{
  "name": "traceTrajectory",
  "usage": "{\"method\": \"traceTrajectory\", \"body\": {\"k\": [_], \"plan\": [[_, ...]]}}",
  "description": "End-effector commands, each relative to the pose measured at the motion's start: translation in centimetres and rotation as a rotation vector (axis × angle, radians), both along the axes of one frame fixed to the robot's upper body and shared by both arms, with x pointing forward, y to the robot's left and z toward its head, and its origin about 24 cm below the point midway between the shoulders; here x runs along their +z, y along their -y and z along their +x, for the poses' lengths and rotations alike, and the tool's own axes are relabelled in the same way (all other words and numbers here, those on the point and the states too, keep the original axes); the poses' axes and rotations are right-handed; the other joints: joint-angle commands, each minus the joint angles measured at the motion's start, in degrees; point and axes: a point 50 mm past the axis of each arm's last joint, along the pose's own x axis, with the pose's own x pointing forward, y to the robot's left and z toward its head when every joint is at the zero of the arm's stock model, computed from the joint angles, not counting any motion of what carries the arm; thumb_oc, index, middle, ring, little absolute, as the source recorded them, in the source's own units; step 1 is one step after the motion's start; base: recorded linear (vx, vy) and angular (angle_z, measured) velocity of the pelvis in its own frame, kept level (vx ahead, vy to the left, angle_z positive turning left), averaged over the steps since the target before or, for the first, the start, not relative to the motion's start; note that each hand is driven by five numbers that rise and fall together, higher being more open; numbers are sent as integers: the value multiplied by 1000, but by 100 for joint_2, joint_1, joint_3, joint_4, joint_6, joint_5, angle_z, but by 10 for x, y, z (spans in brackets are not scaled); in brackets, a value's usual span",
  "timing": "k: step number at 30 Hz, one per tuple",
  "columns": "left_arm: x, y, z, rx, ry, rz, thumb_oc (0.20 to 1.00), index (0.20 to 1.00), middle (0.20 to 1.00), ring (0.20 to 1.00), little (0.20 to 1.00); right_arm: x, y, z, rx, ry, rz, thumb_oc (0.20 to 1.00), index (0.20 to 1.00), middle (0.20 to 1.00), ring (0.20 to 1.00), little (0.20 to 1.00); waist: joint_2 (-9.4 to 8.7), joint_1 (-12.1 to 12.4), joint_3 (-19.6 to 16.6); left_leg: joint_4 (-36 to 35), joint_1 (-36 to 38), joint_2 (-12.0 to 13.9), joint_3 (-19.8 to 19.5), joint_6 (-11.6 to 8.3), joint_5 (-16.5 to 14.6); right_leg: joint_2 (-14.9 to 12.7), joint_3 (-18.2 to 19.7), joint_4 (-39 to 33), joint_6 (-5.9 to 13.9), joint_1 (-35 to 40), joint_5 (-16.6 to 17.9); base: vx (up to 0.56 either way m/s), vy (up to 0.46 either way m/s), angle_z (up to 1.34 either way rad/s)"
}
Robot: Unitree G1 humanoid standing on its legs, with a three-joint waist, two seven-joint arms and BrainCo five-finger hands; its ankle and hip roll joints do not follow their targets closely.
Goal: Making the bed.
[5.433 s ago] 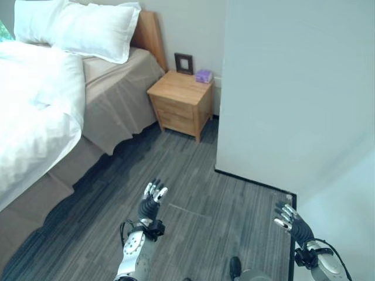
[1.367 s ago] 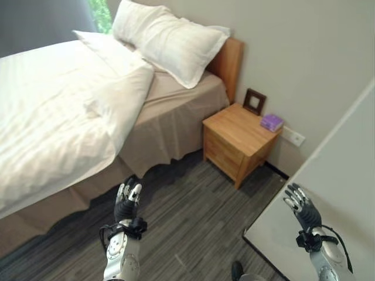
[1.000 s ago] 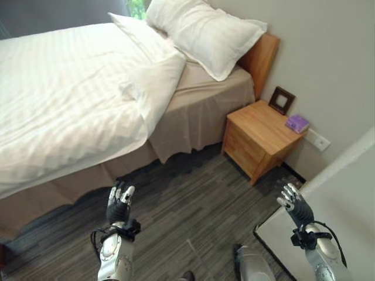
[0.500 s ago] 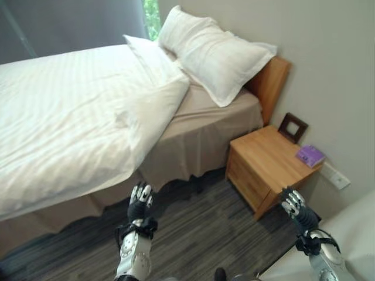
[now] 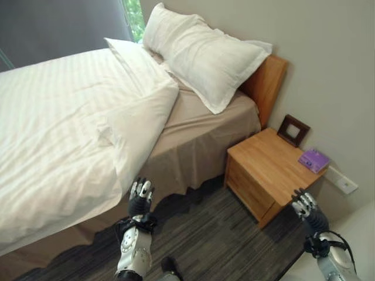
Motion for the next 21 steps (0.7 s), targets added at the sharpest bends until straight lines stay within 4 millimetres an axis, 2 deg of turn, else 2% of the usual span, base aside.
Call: {"method": "traceTrajectory", "body": {"k": [1, 2, 3, 4, 5, 6, 7, 10, 11, 12, 13, 14, 15, 17, 18, 21], "plan": [[34, -22, 11, 5, 136, 150, 1000, 1000, 1000, 1000, 1000, 16, -7, 17, 37, 107, -20, 1000, 1000, 1000, 1000, 1000, -235, 167, -93, 50, 70, -54, 212, -163, 553, -637, 116, 381, 358, -348, 238, 123, 148, -12], [37, -24, 11, 11, 146, 160, 1000, 1000, 1000, 1000, 1000, 17, -9, 20, 41, 118, -13, 1000, 1000, 1000, 1000, 1000, -250, 192, -120, 6, 124, -121, 261, -113, 488, -720, 100, 444, 429, -365, 299, 218, 316, -20], [47, -30, 13, 20, 178, 200, 1000, 1000, 1000, 1000, 1000, 24, -18, 29, 86, 155, -10, 1000, 1000, 1000, 1000, 1000, -269, 266, -157, -193, 293, -323, 396, 89, 172, -924, 57, 904, 622, -575, 464, 165, 306, -24], [53, -33, 15, 23, 195, 218, 1000, 1000, 1000, 1000, 1000, 28, -23, 34, 109, 174, -14, 1000, 1000, 1000, 1000, 1000, -251, 288, -119, -246, 363, -364, 466, 153, 113, -974, 69, 1300, 708, -812, 575, 103, 239, -15], [53, -33, 15, 23, 196, 218, 1000, 1000, 1000, 1000, 1000, 28, -23, 34, 109, 175, -14, 1000, 1000, 1000, 1000, 1000, -254, 294, -123, -249, 361, -367, 475, 155, 113, -978, 79, 1314, 710, -827, 569, 37, 205, -17], [67, -36, 23, 5, 233, 297, 1000, 1000, 1000, 1000, 1000, 37, -35, 46, 161, 221, -23, 1000, 1000, 1000, 1000, 1000, -204, 258, -15, -316, 472, -457, 451, 237, 55, -985, 200, 1978, 875, -1212, 816, 56, 181, -10], [74, -36, 28, -10, 244, 341, 1000, 1000, 1000, 1000, 1000, 38, -40, 48, 182, 231, -18, 1000, 1000, 1000, 1000, 1000, -170, 215, 5, -377, 540, -526, 365, 273, 22, -978, 299, 2187, 903, -1308, 899, 56, 180, 3], [85, -32, 35, -43, 287, 373, 1000, 1000, 1000, 1000, 1000, 42, -46, 50, 220, 244, -36, 1000, 1000, 1000, 1000, 1000, -74, 87, -17, -612, 697, -637, 213, 284, 26, -881, 484, 2057, 841, -1526, 976, 120, 74, 53], [93, -30, 40, -64, 323, 384, 1000, 1000, 1000, 1000, 1000, 47, -48, 50, 256, 260, -58, 1000, 1000, 1000, 1000, 1000, 44, -26, -52, -785, 878, -670, 183, 228, -49, -1089, 342, 1576, 807, -1745, 1019, 153, 63, 76], [93, -29, 40, -64, 322, 384, 1000, 1000, 1000, 1000, 1000, 47, -48, 50, 256, 260, -58, 1000, 1000, 1000, 1000, 1000, 48, -46, -48, -788, 882, -673, 162, 228, -51, -1093, 318, 1561, 809, -1722, 1018, 153, 41, 65], [95, -29, 42, -59, 329, 385, 1000, 1000, 1000, 1000, 1000, 47, -50, 50, 267, 261, -66, 1000, 1000, 1000, 1000, 1000, 58, -64, -52, -825, 967, -692, 197, 204, -107, -1231, 134, 1222, 807, -1872, 1083, 110, 19, 49], [94, -29, 42, -58, 330, 382, 1000, 1000, 1000, 1000, 1000, 46, -51, 50, 273, 254, -78, 1000, 1000, 1000, 1000, 1000, 40, -128, -38, -854, 1051, -734, 173, 189, -153, -1292, 7, 933, 832, -1912, 1181, 214, 39, 27], [93, -27, 42, -49, 328, 385, 1000, 1000, 1000, 1000, 1000, 41, -53, 47, 289, 237, -92, 1000, 1000, 1000, 1000, 1000, 26, -243, 15, -914, 1246, -792, -21, 217, -266, -1191, 239, 721, 910, -2079, 1239, 202, 33, 20], [92, -25, 41, -57, 327, 379, 1000, 1000, 1000, 1000, 1000, 41, -56, 45, 304, 239, -80, 1000, 1000, 1000, 1000, 1000, -14, -247, 7, -898, 1288, -819, -71, 208, -258, -1152, 332, 777, 888, -2065, 1226, 102, -8, 19], [95, -17, 43, -82, 349, 376, 1000, 1000, 1000, 1000, 1000, 40, -58, 45, 320, 231, -71, 1000, 1000, 1000, 1000, 1000, -71, -215, -12, -858, 1337, -815, -73, 205, -267, -1181, 318, 837, 894, -2053, 1319, 44, -87, 56], [97, -1, 51, -161, 370, 365, 1000, 1000, 1000, 1000, 1000, 42, -55, 47, 332, 234, -106, 1000, 1000, 1000, 1000, 1000, -94, -195, -127, -931, 1372, -780, -105, 186, -246, -1084, 380, 610, 819, -1793, 1108, 49, -85, 29]]}}
